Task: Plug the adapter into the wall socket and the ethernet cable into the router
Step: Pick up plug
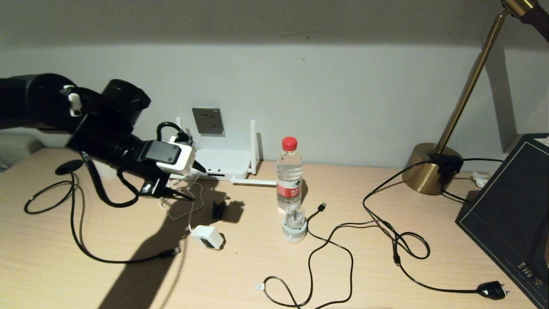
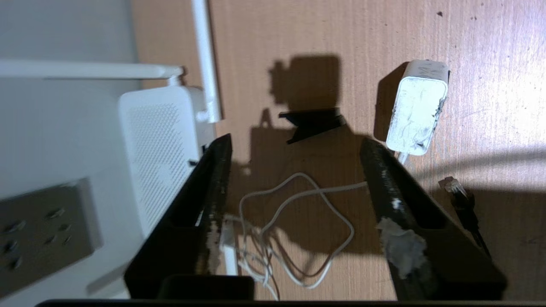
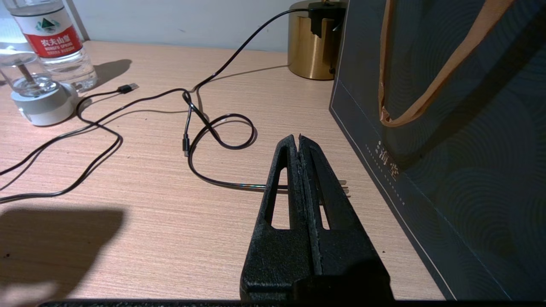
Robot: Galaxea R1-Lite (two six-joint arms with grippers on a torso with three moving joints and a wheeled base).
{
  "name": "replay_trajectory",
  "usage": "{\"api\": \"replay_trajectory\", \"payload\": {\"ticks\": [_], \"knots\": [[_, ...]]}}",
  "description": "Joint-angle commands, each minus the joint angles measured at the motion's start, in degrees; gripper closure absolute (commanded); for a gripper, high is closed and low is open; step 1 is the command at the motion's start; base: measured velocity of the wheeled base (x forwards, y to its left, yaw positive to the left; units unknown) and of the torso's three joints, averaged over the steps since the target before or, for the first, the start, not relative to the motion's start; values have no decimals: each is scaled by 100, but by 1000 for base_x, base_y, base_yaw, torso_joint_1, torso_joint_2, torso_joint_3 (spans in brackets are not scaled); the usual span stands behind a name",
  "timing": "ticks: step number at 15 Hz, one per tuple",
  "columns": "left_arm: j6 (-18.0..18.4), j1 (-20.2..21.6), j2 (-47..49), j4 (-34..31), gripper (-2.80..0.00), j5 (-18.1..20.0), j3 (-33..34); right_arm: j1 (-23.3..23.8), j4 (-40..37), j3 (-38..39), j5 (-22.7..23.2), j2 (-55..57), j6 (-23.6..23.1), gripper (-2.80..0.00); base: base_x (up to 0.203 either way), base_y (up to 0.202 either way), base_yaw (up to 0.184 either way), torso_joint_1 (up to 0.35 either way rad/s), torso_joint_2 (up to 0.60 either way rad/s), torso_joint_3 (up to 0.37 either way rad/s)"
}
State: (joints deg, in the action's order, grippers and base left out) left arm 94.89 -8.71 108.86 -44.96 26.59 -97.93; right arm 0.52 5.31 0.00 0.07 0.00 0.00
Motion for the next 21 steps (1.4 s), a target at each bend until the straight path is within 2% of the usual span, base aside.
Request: {"api": "replay_trajectory", "payload": {"ticks": [1, 3, 4, 7, 11, 21], "knots": [[61, -170, 257, -696, -280, -203, -233, 0, 5, 202, 1, 9, 0, 0, 0, 0, 0, 0, 0, 0], [-64, -310, 335, -1620, -280, -378, -553, 0, 5, 202, 1, 9, 0, 0, 0, 0, 0, 0, 0, 0], [-81, -376, 441, -1727, -280, -521, -718, 0, 5, 202, 1, 9, 0, 0, 0, 0, 0, 0, 0, 0], [-118, -448, 646, -1813, -280, -594, -814, 0, 5, 202, 1, 9, 0, 0, 0, 0, 0, 0, 0, 0], [-375, -460, 688, -1897, -280, -602, -389, 0, 5, 202, 1, 9, 0, 0, 0, 0, 0, 0, 0, 0], [-445, -456, 1143, -1586, -280, -585, -358, 0, 5, 202, 1, 9, 0, 0, 0, 0, 0, 0, 0, 0]]}}
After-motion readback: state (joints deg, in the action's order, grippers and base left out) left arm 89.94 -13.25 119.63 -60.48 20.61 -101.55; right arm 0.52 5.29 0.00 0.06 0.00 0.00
